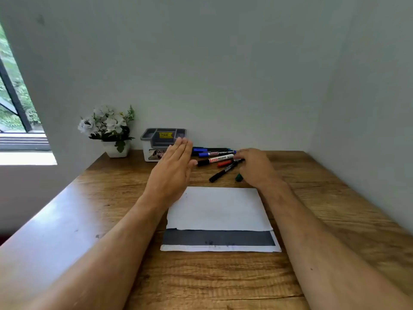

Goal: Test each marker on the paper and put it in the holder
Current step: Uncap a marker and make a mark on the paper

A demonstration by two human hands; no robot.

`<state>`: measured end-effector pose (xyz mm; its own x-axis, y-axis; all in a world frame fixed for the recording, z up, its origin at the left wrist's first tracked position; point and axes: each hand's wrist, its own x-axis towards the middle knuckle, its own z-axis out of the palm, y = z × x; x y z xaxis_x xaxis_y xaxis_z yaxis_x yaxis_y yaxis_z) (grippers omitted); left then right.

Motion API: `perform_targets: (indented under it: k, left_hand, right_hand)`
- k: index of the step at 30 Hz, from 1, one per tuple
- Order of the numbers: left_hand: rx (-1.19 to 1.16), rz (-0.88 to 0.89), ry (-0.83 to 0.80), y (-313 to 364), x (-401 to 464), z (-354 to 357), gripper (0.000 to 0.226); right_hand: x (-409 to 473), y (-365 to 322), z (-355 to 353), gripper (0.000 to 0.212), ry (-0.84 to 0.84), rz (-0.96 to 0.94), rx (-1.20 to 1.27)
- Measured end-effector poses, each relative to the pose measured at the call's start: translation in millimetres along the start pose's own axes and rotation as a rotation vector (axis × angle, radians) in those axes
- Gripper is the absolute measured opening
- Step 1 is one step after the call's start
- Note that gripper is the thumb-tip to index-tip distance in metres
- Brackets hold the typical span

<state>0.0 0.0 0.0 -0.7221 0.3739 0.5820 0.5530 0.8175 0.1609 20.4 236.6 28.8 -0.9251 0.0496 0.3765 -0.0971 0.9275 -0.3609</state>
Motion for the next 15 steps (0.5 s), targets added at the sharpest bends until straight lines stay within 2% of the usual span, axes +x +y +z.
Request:
perform_targets:
  k: [4,9,12,15]
  left_hand:
    - [0.031,0.062,-0.018,2,2,3,0.058]
    - [-0.005,0.032,-0.018,0,5,3,0.056]
    - [-0.010,0.021,-0.039,0,7,2,0.053]
    - [0.034,0.015,0.002,-2,8,-1,0.045]
  right_hand:
    - [1,5,4,0.043,-0.064,0.047,-0.081]
    - [4,7,8,0.029,0.056,0.123,-0.123]
    - [4,2,13,0.040,0.044,0.197,-0.142]
    - [4,-5,16,0.032,0.058,0.251,-0.156]
